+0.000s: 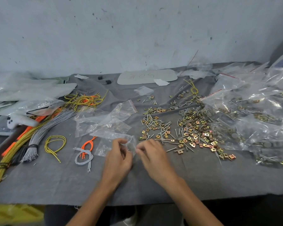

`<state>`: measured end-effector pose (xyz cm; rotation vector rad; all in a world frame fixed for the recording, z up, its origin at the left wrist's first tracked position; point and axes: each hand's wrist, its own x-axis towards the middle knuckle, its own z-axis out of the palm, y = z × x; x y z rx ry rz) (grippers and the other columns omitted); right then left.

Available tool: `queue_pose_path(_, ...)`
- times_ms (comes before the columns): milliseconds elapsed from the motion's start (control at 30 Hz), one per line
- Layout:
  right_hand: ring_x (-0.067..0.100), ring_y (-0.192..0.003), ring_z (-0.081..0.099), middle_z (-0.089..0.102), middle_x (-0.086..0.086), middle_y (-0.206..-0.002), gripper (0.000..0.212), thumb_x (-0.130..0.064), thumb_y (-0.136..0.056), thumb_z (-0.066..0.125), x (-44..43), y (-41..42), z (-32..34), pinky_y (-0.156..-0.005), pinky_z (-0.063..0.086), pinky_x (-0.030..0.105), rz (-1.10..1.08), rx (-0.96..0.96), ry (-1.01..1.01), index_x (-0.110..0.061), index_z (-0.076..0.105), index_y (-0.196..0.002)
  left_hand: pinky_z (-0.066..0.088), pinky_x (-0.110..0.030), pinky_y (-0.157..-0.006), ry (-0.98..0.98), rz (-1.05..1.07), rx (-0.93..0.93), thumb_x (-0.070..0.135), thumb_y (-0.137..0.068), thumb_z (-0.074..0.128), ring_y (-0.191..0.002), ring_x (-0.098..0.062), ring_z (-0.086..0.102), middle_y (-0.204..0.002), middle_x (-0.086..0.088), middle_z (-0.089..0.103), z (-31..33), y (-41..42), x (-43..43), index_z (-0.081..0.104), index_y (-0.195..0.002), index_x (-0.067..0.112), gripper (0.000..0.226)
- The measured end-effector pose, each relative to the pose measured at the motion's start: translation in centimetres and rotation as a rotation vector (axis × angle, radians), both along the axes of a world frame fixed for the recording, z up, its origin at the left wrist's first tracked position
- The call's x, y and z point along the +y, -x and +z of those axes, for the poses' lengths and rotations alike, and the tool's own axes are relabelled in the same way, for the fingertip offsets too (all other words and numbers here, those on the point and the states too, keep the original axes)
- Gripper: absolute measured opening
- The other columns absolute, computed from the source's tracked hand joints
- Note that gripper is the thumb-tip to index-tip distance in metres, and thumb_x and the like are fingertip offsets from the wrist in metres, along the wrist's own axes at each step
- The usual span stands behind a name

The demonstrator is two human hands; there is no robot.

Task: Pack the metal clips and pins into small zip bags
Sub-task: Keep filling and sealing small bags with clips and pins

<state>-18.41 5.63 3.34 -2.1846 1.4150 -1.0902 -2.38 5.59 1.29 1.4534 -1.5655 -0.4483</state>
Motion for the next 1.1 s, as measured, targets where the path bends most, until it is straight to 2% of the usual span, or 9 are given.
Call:
queue_pose_path(133, 0.024, -0.113, 0.045, 0.055, -0.003, -0.120, 0.024, -0.029, -0.102, 0.045, -0.6, -1.8, -0.3, -0.099, 0.029, 0.037, 0.015, 0.303, -0.065, -0.027, 0.063, -0.119, 0.048, -0.040, -0.062, 0.001, 0.011, -0.005, 0.009, -0.087, 0.062, -0.062, -0.013, 0.054, -0.072, 0.005, 0.058, -0.3, -0.1, 0.1, 0.044, -0.100, 0.031, 0.031)
queue_pose_path(233, 0.020, -0.111, 0.042, 0.054, -0.007, -0.122, 0.033, -0.024, -0.100, 0.048, -0.1, -0.4, -0.6, -0.096, 0.029, 0.034, 0.002, 0.252, -0.034, -0.036, 0.061, -0.127, 0.050, -0.045, -0.065, 0.006, 0.012, -0.007, 0.006, -0.090, 0.064, -0.064, -0.015, 0.056, -0.073, 0.004, 0.059, -0.2, -0.1, 0.1, 0.045, -0.099, 0.027, 0.029)
queue_pose_path(333, 0.019, -0.110, 0.046, 0.060, -0.008, -0.118, 0.029, -0.021, -0.098, 0.053, -0.3, 3.8, -0.3, -0.095, 0.036, 0.034, -0.166, 0.237, -0.032, -0.034, 0.066, -0.120, 0.048, -0.039, -0.064, 0.015, 0.004, -0.017, 0.005, -0.091, 0.063, -0.067, -0.013, 0.056, -0.075, 0.007, 0.059, -0.2, 0.0, 0.1, 0.045, -0.097, 0.029, 0.030)
queue_pose_path(433, 0.021, -0.110, 0.047, 0.062, -0.008, -0.119, 0.026, -0.028, -0.101, 0.051, -1.1, 8.4, 0.2, -0.096, 0.036, 0.036, -0.308, 0.347, -0.095, -0.034, 0.067, -0.119, 0.046, -0.031, -0.063, 0.020, 0.008, -0.025, 0.007, -0.091, 0.063, -0.069, -0.012, 0.056, -0.076, 0.007, 0.058, -0.3, 0.1, 0.0, 0.045, -0.097, 0.029, 0.029)
queue_pose_path(567, 0.022, -0.116, 0.045, 0.057, -0.008, -0.123, 0.027, -0.036, -0.101, 0.049, -1.4, 10.5, 0.9, -0.100, 0.036, 0.039, -0.228, 0.511, -0.234, -0.038, 0.064, -0.124, 0.045, -0.030, -0.062, 0.027, 0.000, -0.027, 0.005, -0.090, 0.062, -0.068, -0.014, 0.056, -0.076, 0.007, 0.058, -0.3, 0.1, 0.1, 0.046, -0.098, 0.027, 0.028)
queue_pose_path(733, 0.023, -0.116, 0.048, 0.058, -0.006, -0.122, 0.019, -0.035, -0.102, 0.046, -1.9, 9.8, 1.1, -0.100, 0.034, 0.041, -0.236, 0.587, -0.172, -0.029, 0.060, -0.113, 0.042, -0.025, -0.060, 0.040, -0.001, -0.026, 0.004, -0.090, 0.062, -0.066, -0.013, 0.055, -0.073, 0.009, 0.057, -0.4, 0.0, 0.1, 0.046, -0.097, 0.029, 0.031)
queue_pose_path(867, 0.028, -0.115, 0.049, 0.055, 0.005, -0.126, 0.022, -0.023, -0.103, 0.040, -2.6, 8.7, 1.0, -0.099, 0.035, 0.042, -0.250, 0.672, -0.171, -0.018, 0.052, -0.121, 0.046, -0.030, -0.064, 0.024, 0.002, -0.025, 0.006, -0.091, 0.061, -0.070, -0.015, 0.057, -0.084, 0.014, 0.059, -0.4, 0.0, 0.0, 0.043, -0.097, 0.034, 0.033)
queue_pose_path(1000, 0.029, -0.112, 0.046, 0.050, 0.010, -0.125, 0.025, -0.013, -0.100, 0.036, -2.7, 7.4, 1.4, -0.098, 0.035, 0.041, -0.251, 0.675, -0.209, -0.012, 0.046, -0.122, 0.046, -0.032, -0.063, 0.024, 0.001, -0.016, 0.008, -0.091, 0.060, -0.068, -0.014, 0.056, -0.080, 0.013, 0.058, -0.3, -0.1, 0.2, 0.043, -0.097, 0.036, 0.033)
queue_pose_path(1100, 0.026, -0.100, 0.046, 0.051, 0.007, -0.116, 0.020, -0.006, -0.096, 0.036, -2.1, 6.6, 2.1, -0.085, 0.034, 0.037, -0.211, 0.595, -0.195, -0.014, 0.044, -0.113, 0.045, -0.031, -0.062, 0.023, 0.004, -0.010, 0.008, -0.091, 0.060, -0.068, -0.015, 0.055, -0.080, 0.012, 0.058, -0.3, 0.0, 0.2, 0.043, -0.097, 0.035, 0.033)
